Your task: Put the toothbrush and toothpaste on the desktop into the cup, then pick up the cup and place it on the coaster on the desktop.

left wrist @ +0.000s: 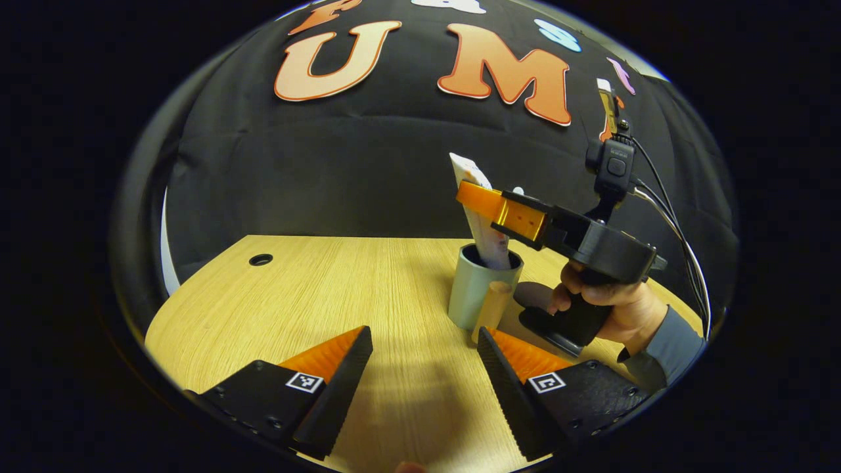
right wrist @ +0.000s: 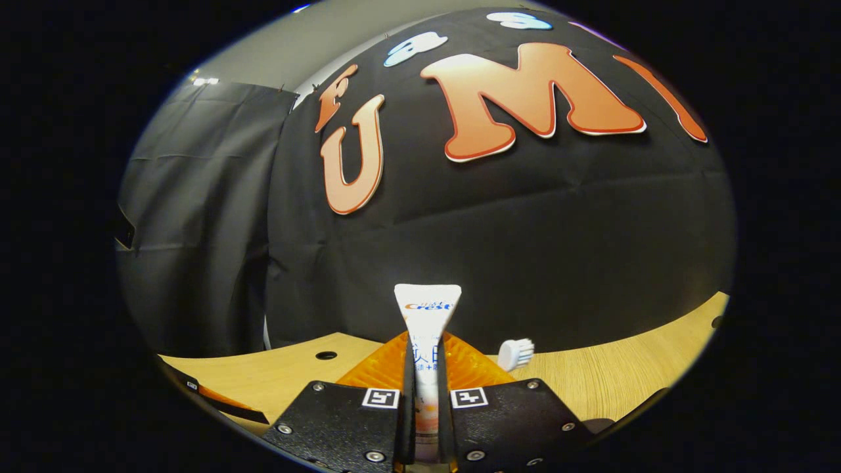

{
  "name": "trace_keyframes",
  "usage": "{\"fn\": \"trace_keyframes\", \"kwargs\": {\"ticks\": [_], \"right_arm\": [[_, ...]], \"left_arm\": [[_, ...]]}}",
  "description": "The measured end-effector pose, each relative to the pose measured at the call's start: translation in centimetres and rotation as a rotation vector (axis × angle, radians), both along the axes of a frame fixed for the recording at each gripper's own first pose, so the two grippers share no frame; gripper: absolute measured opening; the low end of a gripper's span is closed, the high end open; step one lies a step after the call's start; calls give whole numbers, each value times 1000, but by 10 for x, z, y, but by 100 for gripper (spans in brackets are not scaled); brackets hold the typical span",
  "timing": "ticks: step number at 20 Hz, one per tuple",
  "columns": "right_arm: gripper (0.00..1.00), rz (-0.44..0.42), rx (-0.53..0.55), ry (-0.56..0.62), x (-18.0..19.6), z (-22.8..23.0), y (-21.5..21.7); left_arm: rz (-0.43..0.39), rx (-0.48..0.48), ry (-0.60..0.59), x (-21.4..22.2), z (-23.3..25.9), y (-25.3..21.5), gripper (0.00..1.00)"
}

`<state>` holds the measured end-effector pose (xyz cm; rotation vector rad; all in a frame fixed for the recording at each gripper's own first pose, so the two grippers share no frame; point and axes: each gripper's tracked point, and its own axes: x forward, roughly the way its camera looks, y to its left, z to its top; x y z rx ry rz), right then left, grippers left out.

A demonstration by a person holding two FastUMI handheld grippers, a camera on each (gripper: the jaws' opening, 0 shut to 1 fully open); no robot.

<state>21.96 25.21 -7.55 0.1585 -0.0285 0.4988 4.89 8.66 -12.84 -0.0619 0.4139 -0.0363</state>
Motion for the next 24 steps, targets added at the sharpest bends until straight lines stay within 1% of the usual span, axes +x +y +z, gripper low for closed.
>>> {"fn": "trace_keyframes", "kwargs": {"ticks": [4, 5, 8, 9, 10, 11, 12, 13, 14, 18, 19, 21, 23, 24], "right_arm": [[17, 7, -63, 66, -19, -16, -9], [20, -2, -65, 76, -21, -18, -14], [22, 5, -79, 136, -36, -24, -24], [26, 13, -101, 172, -41, -31, -27], [29, 25, -124, 191, -50, -33, -31], [34, 23, -144, 197, -55, -35, -37], [36, 23, -155, 189, -63, -32, -44], [42, 19, -156, 169, -68, -26, -50], [44, 19, -152, 149, -74, -15, -57], [62, -7, -130, 66, -99, 27, -93], [72, -22, -123, 44, -107, 38, -104], [84, -45, -107, -4, -123, 56, -126], [90, -74, -114, -26, -139, 61, -151], [91, -87, -128, -31, -150, 60, -166]], "left_arm": [[-3, -3, 8, -5, 3, -3, 97], [-2, -1, 5, -7, 5, -3, 97], [0, -4, -6, -10, 13, -5, 97], [5, -5, -4, -12, 14, -5, 97], [5, -5, -4, -11, 16, -6, 97], [9, -3, -1, -11, 17, -6, 97], [8, 5, 1, -10, 20, -8, 97], [6, 8, -1, -10, 22, -10, 97], [-2, 12, 2, -8, 25, -13, 97], [-62, 33, -21, 8, 45, -32, 97], [-73, 38, -7, 15, 44, -35, 96], [-113, 29, 16, 25, 46, -45, 96], [-155, 18, 56, 37, 47, -56, 96], [-185, -9, 76, 43, 47, -62, 96]]}}
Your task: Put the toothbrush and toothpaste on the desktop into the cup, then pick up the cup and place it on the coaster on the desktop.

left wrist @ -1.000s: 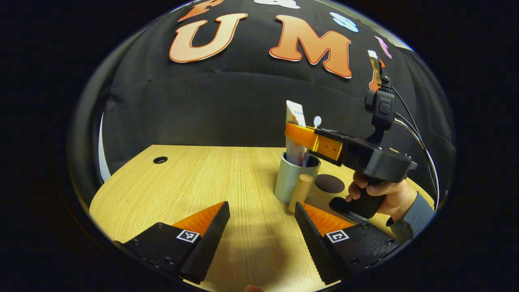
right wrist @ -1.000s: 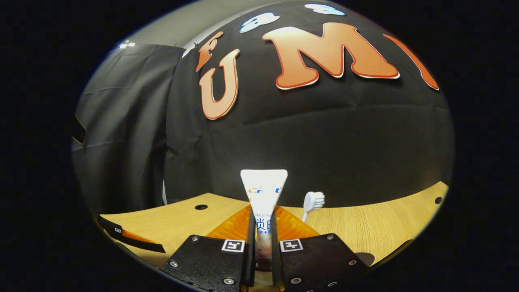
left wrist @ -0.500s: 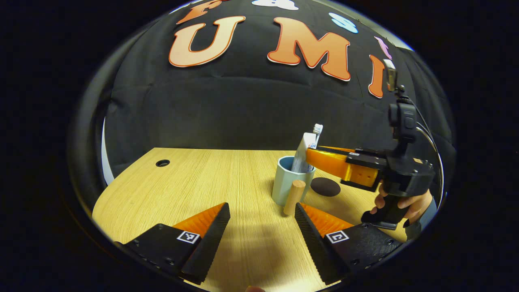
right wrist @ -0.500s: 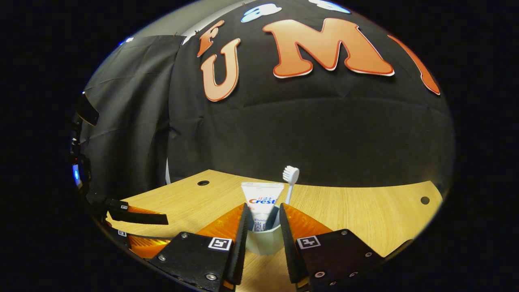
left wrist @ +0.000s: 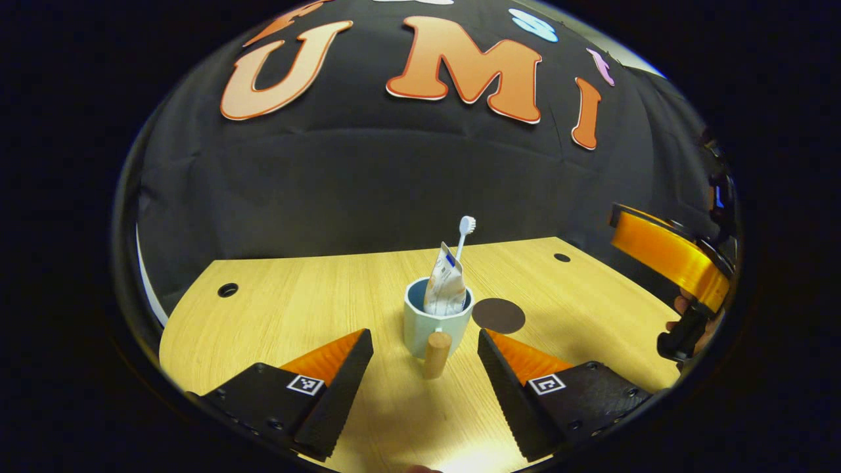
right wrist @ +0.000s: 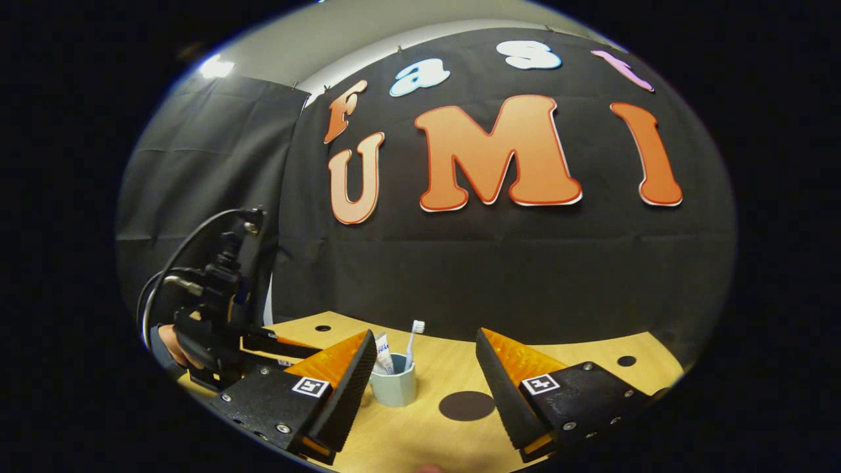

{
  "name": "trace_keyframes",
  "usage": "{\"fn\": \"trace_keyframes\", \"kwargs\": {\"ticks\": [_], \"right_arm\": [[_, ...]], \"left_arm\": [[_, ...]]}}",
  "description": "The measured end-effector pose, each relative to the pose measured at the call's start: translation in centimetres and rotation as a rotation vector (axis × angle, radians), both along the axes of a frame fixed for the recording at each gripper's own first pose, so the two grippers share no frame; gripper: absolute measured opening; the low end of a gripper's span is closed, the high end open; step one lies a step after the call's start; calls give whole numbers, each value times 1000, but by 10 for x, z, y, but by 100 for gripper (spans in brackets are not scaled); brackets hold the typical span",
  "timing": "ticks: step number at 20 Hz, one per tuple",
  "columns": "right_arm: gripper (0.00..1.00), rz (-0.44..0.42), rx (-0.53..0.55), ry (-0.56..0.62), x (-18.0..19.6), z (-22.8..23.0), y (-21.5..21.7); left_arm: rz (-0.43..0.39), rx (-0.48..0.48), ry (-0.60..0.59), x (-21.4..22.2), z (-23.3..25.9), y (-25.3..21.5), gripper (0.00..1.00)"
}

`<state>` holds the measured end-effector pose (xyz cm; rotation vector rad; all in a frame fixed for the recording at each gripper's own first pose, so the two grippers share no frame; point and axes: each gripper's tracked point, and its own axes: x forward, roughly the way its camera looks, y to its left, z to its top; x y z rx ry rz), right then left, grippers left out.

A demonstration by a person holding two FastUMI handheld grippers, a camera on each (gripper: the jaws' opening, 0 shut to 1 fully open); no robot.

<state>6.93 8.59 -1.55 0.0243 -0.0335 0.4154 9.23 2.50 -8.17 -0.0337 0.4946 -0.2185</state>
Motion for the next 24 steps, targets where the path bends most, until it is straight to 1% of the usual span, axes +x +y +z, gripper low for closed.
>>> {"fn": "trace_keyframes", "kwargs": {"ticks": [1, 4, 8, 9, 10, 11, 14, 16, 17, 18, 19, 20, 22, 24], "right_arm": [[93, -17, -10, -6, -10, 0, -16], [94, -70, -18, -34, -35, 5, -60], [94, -132, -36, -37, -58, 7, -104], [94, -140, -41, -32, -62, 6, -110], [99, -142, -45, -26, -67, 4, -115], [94, -139, -51, -25, -74, 3, -118], [94, -146, -66, -22, -86, -3, -127], [94, -143, -77, -19, -92, -6, -127], [95, -141, -81, -20, -94, -7, -127], [94, -142, -84, -20, -95, -8, -127], [94, -139, -81, -20, -96, -8, -126], [94, -134, -76, -18, -97, -9, -123], [94, -121, -65, -13, -96, -11, -116], [95, -117, -64, -7, -95, -14, -112]], "left_arm": [[-15, -15, 44, 5, -4, -4, 96], [-43, -29, 163, 19, -16, -18, 97], [-53, 41, 314, 26, -38, -26, 97], [-65, 63, 352, 26, -43, -29, 98], [-73, 88, 387, 27, -46, -26, 98], [-71, 118, 416, 29, -53, -25, 97], [-56, 153, 486, 35, -71, -17, 96], [-49, 184, 527, 35, -78, -13, 89], [-40, 203, 543, 36, -82, -9, 93], [-37, 205, 555, 35, -84, -9, 80], [-36, 210, 561, 34, -83, -10, 72], [-34, 211, 563, 34, -84, -9, 70], [-20, 217, 579, 30, -88, -5, 60], [-10, 214, 566, 34, -83, -8, 27]]}}
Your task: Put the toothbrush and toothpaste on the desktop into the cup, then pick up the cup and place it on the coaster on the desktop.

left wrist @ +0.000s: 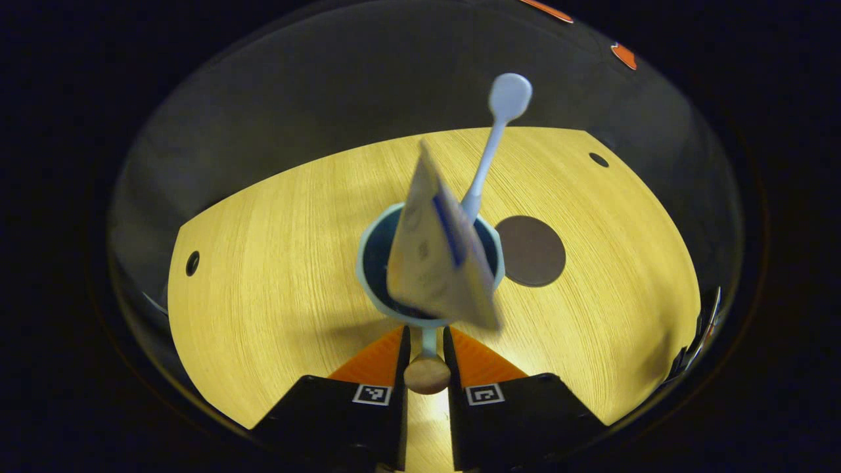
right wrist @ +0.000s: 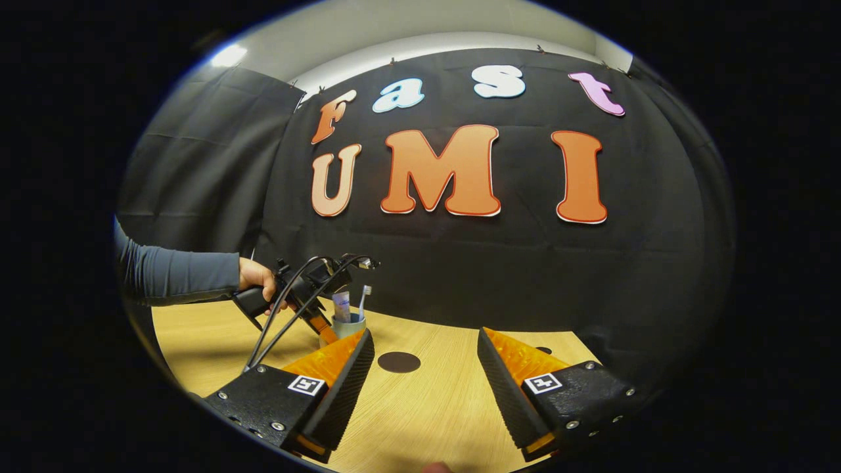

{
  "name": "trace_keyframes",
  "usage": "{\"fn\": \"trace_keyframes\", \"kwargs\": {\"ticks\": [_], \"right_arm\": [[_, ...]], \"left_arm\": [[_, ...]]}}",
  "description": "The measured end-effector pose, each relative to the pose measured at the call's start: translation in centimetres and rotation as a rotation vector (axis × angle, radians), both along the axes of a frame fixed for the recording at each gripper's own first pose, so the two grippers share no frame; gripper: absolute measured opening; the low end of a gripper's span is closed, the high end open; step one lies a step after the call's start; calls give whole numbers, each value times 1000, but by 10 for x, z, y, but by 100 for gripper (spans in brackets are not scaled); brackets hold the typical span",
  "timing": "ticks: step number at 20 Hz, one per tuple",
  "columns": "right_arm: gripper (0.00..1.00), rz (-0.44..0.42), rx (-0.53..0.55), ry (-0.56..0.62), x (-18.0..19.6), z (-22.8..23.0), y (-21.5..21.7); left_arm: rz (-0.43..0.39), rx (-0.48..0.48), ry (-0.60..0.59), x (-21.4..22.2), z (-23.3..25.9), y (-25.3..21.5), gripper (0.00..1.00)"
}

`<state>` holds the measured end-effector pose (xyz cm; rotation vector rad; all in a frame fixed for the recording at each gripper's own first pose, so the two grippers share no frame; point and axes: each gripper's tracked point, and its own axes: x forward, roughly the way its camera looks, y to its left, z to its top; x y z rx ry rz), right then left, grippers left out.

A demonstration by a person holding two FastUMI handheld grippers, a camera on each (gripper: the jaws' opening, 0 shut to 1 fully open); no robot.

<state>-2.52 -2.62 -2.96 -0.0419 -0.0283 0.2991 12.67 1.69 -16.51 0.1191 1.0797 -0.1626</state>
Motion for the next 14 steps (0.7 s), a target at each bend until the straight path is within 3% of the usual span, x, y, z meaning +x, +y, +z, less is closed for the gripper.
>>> {"fn": "trace_keyframes", "kwargs": {"ticks": [2, 3, 5, 6, 7, 10, 11, 12, 14], "right_arm": [[95, -2, 4, 10, 2, -4, 2], [95, -7, 10, 15, 3, -5, 2], [95, -7, 25, 21, 1, -7, 1], [95, -13, 29, 23, 1, -9, -2], [95, -18, 30, 25, 2, -10, -3], [95, -40, 47, 25, 4, -9, -11], [95, -45, 56, 24, 4, -7, -13], [95, -51, 62, 25, 5, -7, -15], [95, -60, 73, 27, 3, -6, -20]], "left_arm": [[5, 1, -3, 4, 3, -3, 27], [5, -1, -10, 6, 7, -4, 17], [19, -9, -29, 0, 17, 8, 31], [31, -11, -41, -5, 25, 17, 23], [34, -8, -41, -15, 34, 18, 21], [43, -14, -58, -16, 47, 22, 21], [39, -11, -68, -18, 57, 27, 29], [34, -12, -82, -15, 68, 26, 20], [19, -12, -102, -10, 85, 12, 21]]}}
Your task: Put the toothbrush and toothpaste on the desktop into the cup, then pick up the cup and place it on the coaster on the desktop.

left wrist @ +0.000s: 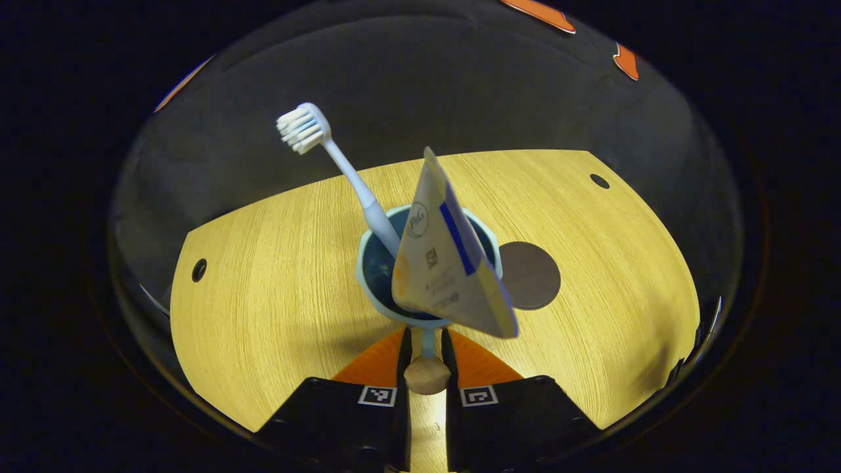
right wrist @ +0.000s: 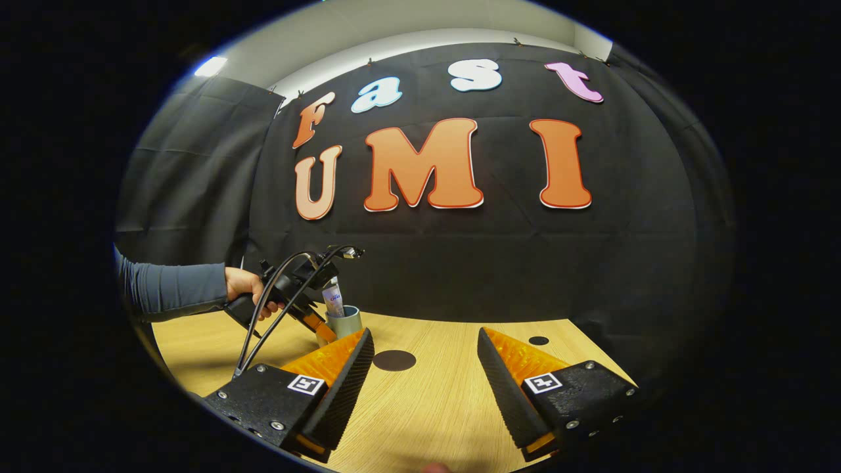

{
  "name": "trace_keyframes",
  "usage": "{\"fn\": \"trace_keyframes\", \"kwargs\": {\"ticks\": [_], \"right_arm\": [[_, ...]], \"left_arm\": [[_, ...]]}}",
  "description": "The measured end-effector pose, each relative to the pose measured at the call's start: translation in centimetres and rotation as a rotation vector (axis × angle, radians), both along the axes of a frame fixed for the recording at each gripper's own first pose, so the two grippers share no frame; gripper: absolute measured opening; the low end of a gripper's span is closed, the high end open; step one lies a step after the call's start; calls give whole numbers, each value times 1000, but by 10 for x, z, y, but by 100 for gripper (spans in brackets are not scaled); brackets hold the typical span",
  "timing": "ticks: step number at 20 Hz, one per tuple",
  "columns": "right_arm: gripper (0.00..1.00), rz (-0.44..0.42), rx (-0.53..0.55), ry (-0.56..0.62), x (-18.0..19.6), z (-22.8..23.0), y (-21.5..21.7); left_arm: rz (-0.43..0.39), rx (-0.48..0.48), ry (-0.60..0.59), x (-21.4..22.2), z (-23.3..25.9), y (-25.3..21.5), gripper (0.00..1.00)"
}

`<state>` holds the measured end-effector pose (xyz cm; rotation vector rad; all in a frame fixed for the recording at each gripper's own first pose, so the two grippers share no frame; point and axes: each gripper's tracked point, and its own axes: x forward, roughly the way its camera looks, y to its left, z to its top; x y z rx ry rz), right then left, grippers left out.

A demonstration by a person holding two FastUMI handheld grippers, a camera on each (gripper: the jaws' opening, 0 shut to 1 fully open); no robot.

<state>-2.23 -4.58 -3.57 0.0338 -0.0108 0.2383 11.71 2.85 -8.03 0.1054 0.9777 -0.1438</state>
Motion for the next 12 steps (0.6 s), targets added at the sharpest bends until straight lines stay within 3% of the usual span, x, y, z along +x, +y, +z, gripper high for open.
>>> {"fn": "trace_keyframes", "kwargs": {"ticks": [4, 5, 6, 7, 12], "right_arm": [[95, -22, 7, -6, -4, 2, -11], [95, -26, 8, -7, -6, 3, -14], [95, -32, 7, -9, -7, 3, -16], [95, -38, 3, -12, -9, 4, -19], [94, -66, 12, -7, -14, 1, -35]], "left_arm": [[-38, -23, -20, 11, -9, -10, 21], [-46, -28, -21, 12, -10, -10, 29], [-52, -29, -20, 11, -8, -9, 29], [-59, -33, -22, 11, -6, -10, 21], [-90, -37, -4, 8, -10, -9, 20]]}}
